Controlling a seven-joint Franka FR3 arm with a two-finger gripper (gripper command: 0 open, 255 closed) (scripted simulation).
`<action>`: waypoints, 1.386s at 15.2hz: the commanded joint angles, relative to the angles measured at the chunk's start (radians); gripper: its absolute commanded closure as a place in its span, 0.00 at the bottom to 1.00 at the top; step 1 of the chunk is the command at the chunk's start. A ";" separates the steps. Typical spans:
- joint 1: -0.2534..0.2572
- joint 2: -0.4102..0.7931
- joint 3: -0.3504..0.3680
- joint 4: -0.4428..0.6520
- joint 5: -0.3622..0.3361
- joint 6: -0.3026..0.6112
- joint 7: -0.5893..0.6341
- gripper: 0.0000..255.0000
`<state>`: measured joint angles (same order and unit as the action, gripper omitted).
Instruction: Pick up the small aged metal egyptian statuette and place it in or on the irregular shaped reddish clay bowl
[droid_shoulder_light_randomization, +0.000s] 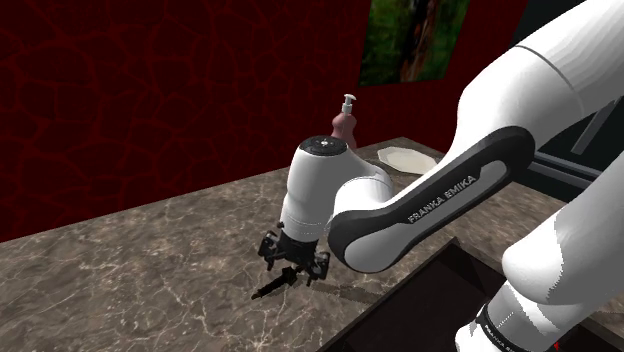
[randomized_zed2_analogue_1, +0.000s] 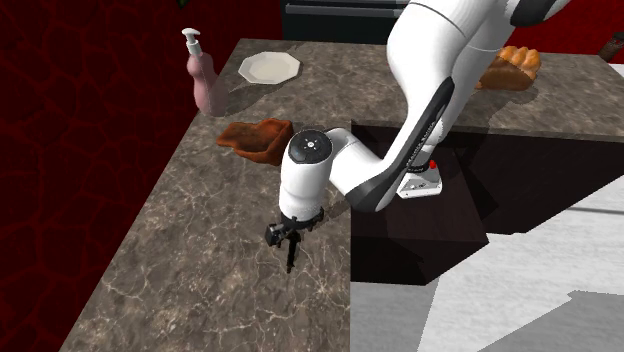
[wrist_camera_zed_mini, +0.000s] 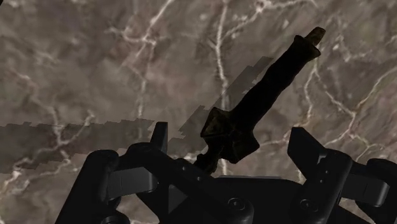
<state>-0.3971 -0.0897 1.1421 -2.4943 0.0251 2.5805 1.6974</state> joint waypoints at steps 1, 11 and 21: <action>-0.004 0.007 0.004 0.000 -0.011 0.004 0.009 0.00; -0.004 0.007 0.004 0.001 -0.012 0.004 0.009 1.00; 0.075 -0.110 -0.074 0.027 0.151 -0.093 -0.113 1.00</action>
<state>-0.3325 -0.1851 1.0806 -2.4710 0.1564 2.5021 1.5999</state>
